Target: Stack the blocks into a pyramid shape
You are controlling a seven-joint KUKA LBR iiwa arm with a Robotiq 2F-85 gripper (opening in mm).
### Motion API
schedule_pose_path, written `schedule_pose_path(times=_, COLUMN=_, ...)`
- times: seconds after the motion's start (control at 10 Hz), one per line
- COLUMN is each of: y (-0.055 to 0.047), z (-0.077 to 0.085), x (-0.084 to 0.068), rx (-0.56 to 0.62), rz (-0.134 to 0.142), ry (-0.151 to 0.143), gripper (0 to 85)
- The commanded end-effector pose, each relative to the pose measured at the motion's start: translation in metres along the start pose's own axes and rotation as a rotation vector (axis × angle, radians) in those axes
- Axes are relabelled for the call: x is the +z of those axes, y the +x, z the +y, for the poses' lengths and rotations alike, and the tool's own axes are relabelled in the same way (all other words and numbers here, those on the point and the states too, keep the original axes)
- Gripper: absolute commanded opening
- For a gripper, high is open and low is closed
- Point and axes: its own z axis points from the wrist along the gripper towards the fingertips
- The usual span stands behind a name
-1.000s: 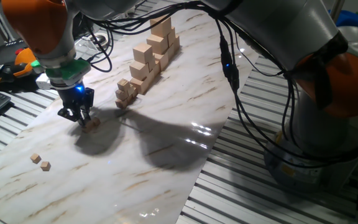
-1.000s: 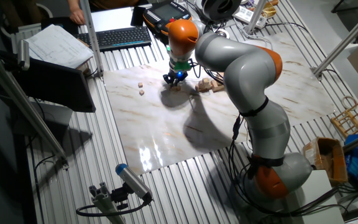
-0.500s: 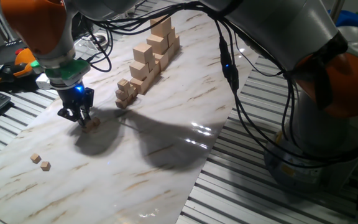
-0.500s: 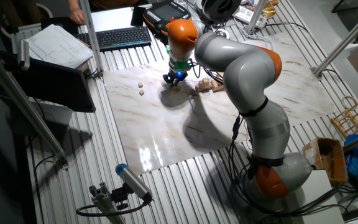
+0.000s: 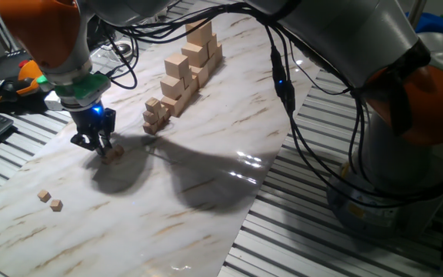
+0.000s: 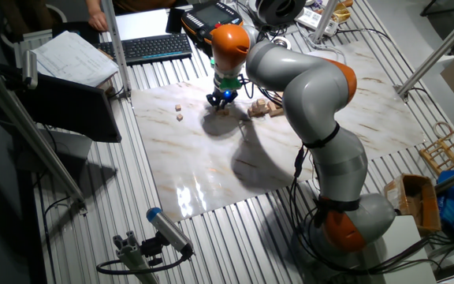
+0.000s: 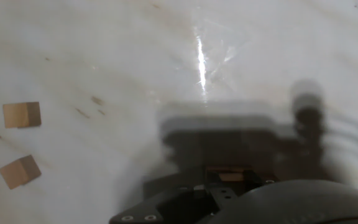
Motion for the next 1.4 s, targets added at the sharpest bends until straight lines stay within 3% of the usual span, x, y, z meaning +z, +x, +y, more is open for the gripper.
schedule_pose_path(times=0.0, y=0.000, z=0.000, x=0.000, rx=0.000, rz=0.000, ry=0.001, gripper=17.0)
schedule_pose_path(times=0.1, y=0.000, z=0.000, x=0.000, rx=0.000, rz=0.000, ry=0.003, gripper=34.0)
schedule_pose_path(times=0.5, y=0.000, z=0.001, x=-0.001, rx=-0.002, rz=0.000, ry=0.000, gripper=34.0)
schedule_pose_path(times=0.8, y=-0.001, z=0.007, x=-0.012, rx=-0.005, rz=0.017, ry=-0.008, gripper=34.0)
schedule_pose_path(times=1.0, y=-0.001, z=0.017, x=-0.022, rx=0.004, rz=0.023, ry=-0.005, gripper=34.0)
schedule_pose_path(times=1.3, y=0.002, z=0.051, x=-0.037, rx=0.040, rz=0.034, ry=-0.027, gripper=34.0)
